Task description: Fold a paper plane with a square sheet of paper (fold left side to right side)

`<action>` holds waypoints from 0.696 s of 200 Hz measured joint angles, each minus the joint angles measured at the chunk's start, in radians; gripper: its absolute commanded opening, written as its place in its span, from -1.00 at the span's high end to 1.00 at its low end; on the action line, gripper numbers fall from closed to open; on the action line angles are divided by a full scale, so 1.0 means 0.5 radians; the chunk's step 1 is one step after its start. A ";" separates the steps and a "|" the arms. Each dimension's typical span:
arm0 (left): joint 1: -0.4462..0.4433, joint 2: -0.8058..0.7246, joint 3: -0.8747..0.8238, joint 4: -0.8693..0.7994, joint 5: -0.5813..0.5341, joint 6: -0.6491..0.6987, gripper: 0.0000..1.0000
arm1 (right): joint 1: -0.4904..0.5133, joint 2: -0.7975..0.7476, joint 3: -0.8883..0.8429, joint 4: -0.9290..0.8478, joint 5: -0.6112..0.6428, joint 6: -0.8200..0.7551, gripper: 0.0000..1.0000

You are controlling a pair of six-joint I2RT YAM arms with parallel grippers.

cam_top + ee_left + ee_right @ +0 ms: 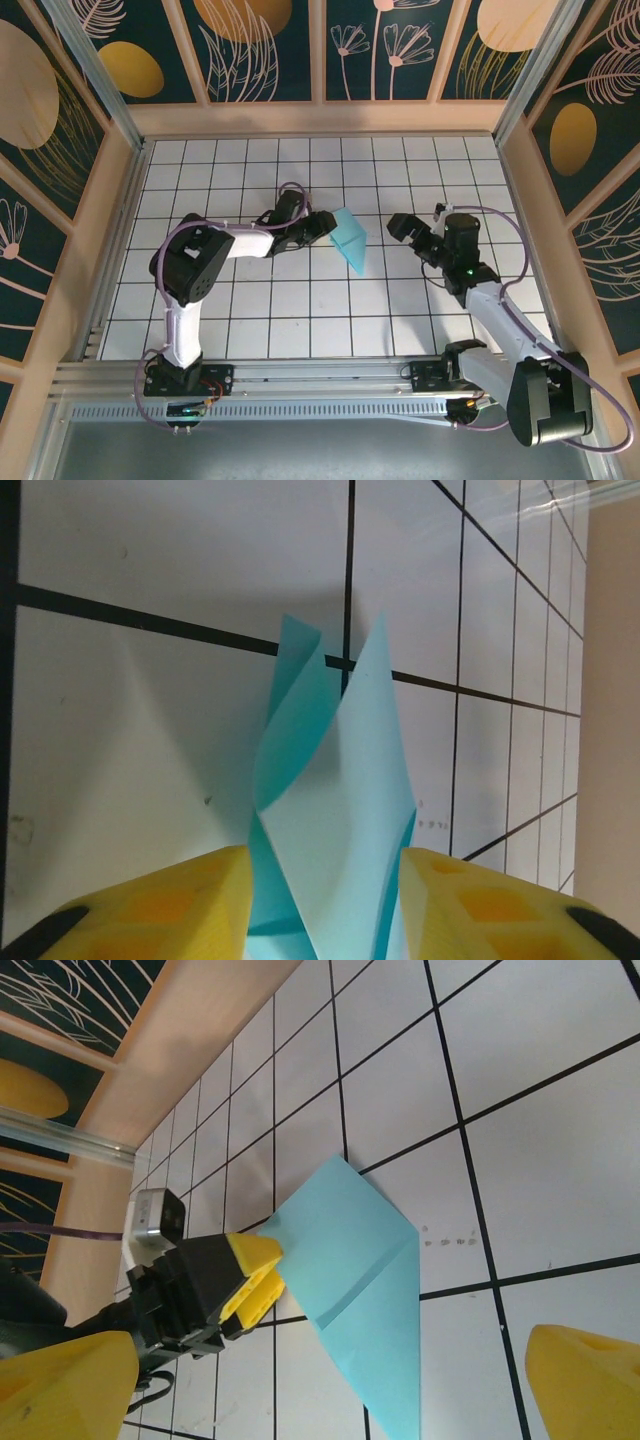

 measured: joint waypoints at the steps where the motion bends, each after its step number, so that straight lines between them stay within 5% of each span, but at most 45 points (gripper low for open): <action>1: 0.000 0.002 0.002 0.000 0.001 0.002 0.28 | -0.002 -0.002 0.000 -0.002 -0.001 -0.001 -0.98; 60: 0.000 0.076 0.051 0.081 0.068 0.035 1.00 | -0.101 0.007 -0.029 -0.001 -0.209 -0.099 -0.79; 97: 0.000 -0.141 -0.173 0.121 0.123 0.192 1.00 | -0.106 0.199 -0.026 0.045 -0.456 -0.227 -0.59; 139: 0.027 -0.596 -0.587 0.318 0.337 0.380 1.00 | -0.009 0.478 -0.025 0.237 -0.692 -0.352 -0.69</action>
